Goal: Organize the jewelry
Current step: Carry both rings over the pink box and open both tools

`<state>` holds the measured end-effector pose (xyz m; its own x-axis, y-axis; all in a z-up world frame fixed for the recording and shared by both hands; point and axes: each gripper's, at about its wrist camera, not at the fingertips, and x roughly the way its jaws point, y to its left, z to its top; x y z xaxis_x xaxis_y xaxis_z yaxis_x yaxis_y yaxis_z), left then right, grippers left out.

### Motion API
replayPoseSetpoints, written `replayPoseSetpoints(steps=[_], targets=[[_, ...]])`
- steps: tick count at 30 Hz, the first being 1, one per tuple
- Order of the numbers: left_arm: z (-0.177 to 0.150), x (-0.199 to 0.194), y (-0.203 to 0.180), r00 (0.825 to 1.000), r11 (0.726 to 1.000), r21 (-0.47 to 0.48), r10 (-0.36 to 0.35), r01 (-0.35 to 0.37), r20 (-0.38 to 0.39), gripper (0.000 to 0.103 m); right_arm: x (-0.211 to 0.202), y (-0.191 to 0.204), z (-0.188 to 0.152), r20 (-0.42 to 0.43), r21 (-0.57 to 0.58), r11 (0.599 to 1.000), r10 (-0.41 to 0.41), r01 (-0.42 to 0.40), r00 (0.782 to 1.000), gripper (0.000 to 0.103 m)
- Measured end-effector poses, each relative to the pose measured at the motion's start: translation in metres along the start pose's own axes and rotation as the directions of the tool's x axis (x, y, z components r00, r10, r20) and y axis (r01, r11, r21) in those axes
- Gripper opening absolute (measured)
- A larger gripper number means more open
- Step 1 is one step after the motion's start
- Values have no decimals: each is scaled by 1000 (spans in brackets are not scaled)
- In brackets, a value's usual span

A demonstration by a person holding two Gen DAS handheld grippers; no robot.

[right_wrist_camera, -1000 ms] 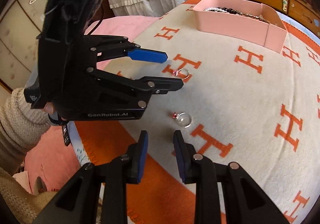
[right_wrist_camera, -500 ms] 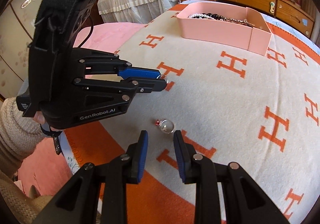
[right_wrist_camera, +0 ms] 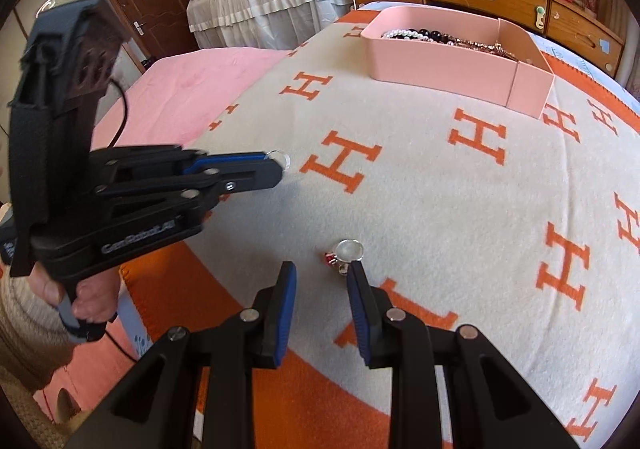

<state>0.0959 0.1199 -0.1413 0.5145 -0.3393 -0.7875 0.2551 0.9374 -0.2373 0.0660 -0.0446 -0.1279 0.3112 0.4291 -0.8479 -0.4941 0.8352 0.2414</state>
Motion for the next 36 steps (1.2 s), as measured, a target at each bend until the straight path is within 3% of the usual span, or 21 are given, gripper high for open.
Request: replayPoseSetpoints(steps=[9,12,14,23,30,36], targets=[[-19,-16,18,996,988,-130,-73,79,51,6,6,15,3,35,-63,993,-103,105,994,26],[-22,-18,21,995,985,-149,-82,90,58,6,7,22,0,54,-110,980,-159,165,986,11],[-23,-19,21,994,983,-157,-87,96,63,6,7,24,-2,63,-120,977,-169,175,984,10],[-11,-33,18,992,983,-155,-87,101,92,6,-15,9,3,76,-47,996,-73,77,994,10],[40,-54,-2,991,990,-118,-63,77,116,6,-69,-9,39,158,23,1000,-16,12,987,10],[114,-78,-30,983,998,-54,-34,44,180,6,-124,-34,105,252,60,998,-15,-1,968,10]])
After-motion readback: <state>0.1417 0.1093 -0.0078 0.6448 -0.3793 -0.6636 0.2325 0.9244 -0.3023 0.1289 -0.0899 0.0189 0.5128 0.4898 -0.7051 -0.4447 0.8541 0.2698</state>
